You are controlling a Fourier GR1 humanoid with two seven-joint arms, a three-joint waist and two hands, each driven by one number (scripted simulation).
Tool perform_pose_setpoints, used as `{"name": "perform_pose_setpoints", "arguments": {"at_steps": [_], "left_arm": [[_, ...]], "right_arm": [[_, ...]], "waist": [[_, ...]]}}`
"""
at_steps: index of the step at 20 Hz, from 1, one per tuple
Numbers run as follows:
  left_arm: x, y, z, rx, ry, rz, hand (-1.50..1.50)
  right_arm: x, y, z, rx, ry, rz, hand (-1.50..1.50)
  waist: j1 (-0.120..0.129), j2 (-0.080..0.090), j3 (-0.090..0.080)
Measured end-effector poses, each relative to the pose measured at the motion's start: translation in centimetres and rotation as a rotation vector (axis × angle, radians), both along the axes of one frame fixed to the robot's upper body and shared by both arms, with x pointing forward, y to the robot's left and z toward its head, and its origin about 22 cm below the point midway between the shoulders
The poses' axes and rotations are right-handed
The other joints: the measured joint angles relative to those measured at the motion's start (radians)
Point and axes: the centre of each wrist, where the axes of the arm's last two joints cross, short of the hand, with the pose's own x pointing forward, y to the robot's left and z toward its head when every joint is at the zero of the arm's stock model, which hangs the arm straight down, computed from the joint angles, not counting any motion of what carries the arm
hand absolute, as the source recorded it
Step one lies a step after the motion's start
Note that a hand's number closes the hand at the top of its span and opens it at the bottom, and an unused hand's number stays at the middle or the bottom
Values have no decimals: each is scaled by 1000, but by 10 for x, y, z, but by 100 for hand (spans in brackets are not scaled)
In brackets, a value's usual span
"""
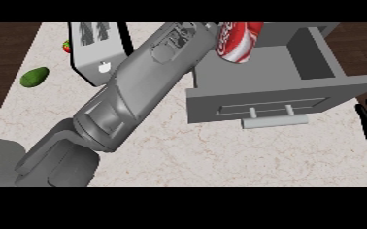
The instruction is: Pick up the can, place it into the drawer and close the drawer
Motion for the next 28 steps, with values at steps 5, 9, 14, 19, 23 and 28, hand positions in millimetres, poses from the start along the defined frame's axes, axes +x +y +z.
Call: {"name": "perform_pose_setpoints", "arguments": {"at_steps": [5,9,14,19,23,28], "left_arm": [[3,3,-12,23,-15,31,150],[5,4,-19,57,-26,47,150],[7,7,-31,95,-45,63,150],[7,11,-43,113,-42,95,-150],[8,13,-46,109,-44,131,-150],[7,17,-59,104,-51,173,-150]], "right_arm": [[5,3,3,2,-5,3,-150],[12,1,2,1,-5,9,-150],[15,3,7,4,-16,21,-150],[18,1,9,-11,-19,27,-150],[22,4,12,-23,-29,40,-150],[19,7,12,-18,-29,49,-150]], "waist": [[-10,4,0],[-21,8,1],[-35,11,1],[-39,12,1],[-48,16,1],[-55,15,0]]}}
